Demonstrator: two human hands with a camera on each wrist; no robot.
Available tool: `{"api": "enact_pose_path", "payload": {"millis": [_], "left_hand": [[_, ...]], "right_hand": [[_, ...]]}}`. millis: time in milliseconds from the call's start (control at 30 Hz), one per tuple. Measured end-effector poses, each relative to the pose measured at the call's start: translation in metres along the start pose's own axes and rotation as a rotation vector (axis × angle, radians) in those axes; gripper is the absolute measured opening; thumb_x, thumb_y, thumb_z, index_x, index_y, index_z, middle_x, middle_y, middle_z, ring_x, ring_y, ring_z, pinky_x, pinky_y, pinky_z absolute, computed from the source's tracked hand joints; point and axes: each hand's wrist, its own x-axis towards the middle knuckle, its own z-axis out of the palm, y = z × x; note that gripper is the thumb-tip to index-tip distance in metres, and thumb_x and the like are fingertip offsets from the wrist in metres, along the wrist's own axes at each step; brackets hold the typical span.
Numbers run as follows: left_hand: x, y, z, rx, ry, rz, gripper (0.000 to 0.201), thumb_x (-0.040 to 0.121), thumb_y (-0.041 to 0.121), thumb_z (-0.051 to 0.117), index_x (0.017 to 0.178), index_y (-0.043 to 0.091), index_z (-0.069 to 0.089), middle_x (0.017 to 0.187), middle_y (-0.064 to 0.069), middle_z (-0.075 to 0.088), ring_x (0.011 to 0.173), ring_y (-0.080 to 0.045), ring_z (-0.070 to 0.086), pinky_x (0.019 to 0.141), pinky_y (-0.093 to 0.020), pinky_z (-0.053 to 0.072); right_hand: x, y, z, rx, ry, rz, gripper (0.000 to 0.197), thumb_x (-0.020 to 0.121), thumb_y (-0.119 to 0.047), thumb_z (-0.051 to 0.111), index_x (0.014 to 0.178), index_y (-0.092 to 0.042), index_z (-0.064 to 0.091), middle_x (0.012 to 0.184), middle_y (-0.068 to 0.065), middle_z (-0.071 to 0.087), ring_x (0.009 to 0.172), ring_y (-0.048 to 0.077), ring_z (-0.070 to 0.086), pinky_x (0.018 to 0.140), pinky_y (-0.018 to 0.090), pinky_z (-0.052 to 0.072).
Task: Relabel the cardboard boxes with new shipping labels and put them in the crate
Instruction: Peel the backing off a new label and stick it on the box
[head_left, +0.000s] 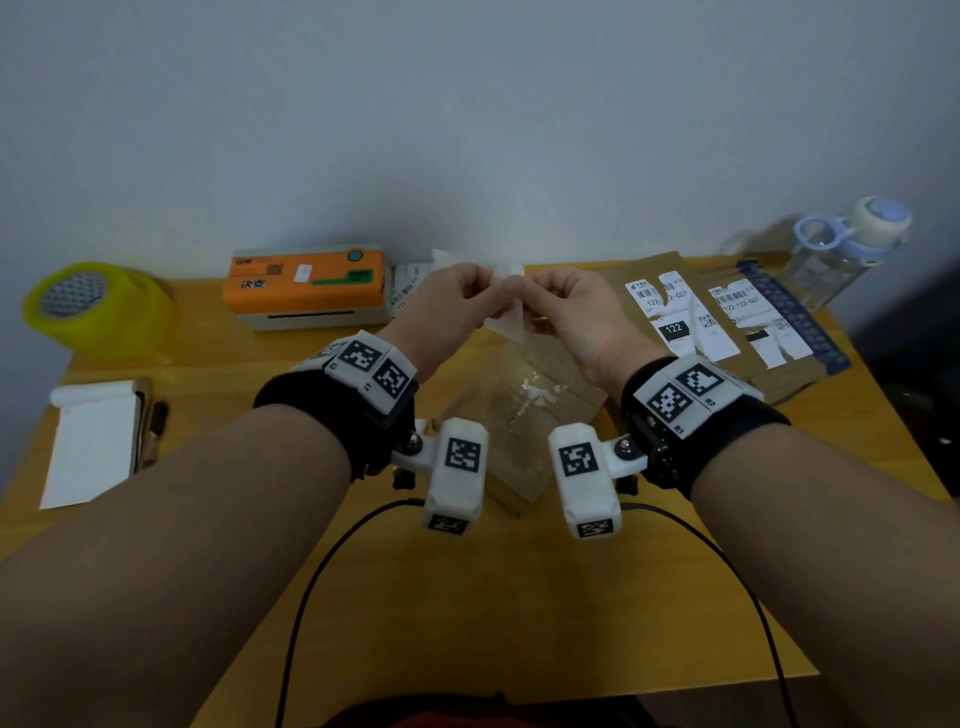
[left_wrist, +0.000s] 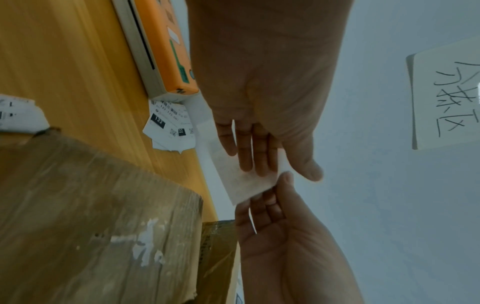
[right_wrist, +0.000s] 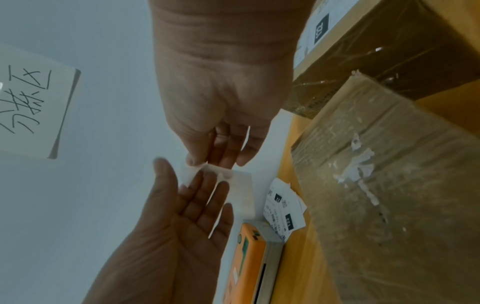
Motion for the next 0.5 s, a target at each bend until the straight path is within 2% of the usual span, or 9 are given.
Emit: {"api": "enact_pose_path", "payload": {"millis": [67, 167, 333, 500], "left_hand": [[0.000, -0.001, 0.002, -0.003, 0.002, -0.005, 0.031, 0.086, 0.034, 0.064, 0.089, 0.004, 0.064, 0.079, -0.007, 0.062, 0.068, -0.010, 0.052, 0.062, -0.021, 0.043], [0.000, -0.001, 0.003, -0.014, 0.031, -0.010, 0.023, 0.087, 0.023, 0.065, 0.087, -0.001, 0.064, 0.072, -0.005, 0.059, 0.059, -0.006, 0.047, 0.058, -0.018, 0.039], [-0.001, 0.000, 0.000, 0.043, -0.022, -0.023, 0.015, 0.089, 0.015, 0.061, 0.091, 0.001, 0.065, 0.078, -0.006, 0.062, 0.065, -0.008, 0.052, 0.061, -0.017, 0.043], [-0.001, 0.000, -0.004, 0.055, -0.056, -0.043, 0.018, 0.091, 0.014, 0.057, 0.098, -0.002, 0.064, 0.079, -0.004, 0.062, 0.071, -0.011, 0.054, 0.064, -0.018, 0.045]], "right_hand": [[0.001, 0.002, 0.002, 0.037, 0.007, -0.006, 0.013, 0.091, -0.014, 0.062, 0.079, -0.012, 0.067, 0.071, 0.003, 0.065, 0.066, 0.011, 0.057, 0.067, 0.024, 0.051], [0.001, 0.002, 0.001, 0.046, -0.010, -0.016, 0.018, 0.092, -0.012, 0.059, 0.075, -0.014, 0.065, 0.061, -0.005, 0.064, 0.057, 0.004, 0.056, 0.062, 0.020, 0.049], [0.004, 0.004, -0.007, -0.013, -0.059, 0.014, 0.020, 0.092, -0.014, 0.059, 0.073, -0.014, 0.063, 0.061, -0.002, 0.060, 0.054, 0.006, 0.053, 0.063, 0.023, 0.047], [0.004, 0.005, -0.009, 0.050, -0.090, 0.057, 0.018, 0.092, -0.015, 0.058, 0.075, -0.014, 0.064, 0.060, -0.005, 0.061, 0.057, 0.005, 0.056, 0.064, 0.022, 0.048]]}}
